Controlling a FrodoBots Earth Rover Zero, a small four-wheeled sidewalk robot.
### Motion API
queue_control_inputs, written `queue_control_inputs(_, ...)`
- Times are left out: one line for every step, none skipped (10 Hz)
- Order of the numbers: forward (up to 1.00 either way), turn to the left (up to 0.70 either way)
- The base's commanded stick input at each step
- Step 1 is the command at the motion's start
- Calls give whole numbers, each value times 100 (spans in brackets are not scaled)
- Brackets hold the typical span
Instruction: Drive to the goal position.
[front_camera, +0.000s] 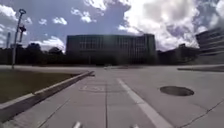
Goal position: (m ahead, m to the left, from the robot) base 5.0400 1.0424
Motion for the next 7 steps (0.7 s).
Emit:
queue_control_inputs(70,0)
queue_control_inputs(70,0)
queue_control_inputs(70,0)
queue_control_inputs(70,0)
queue_control_inputs(70,0)
queue_control_inputs(70,0)
queue_control_inputs(70,0)
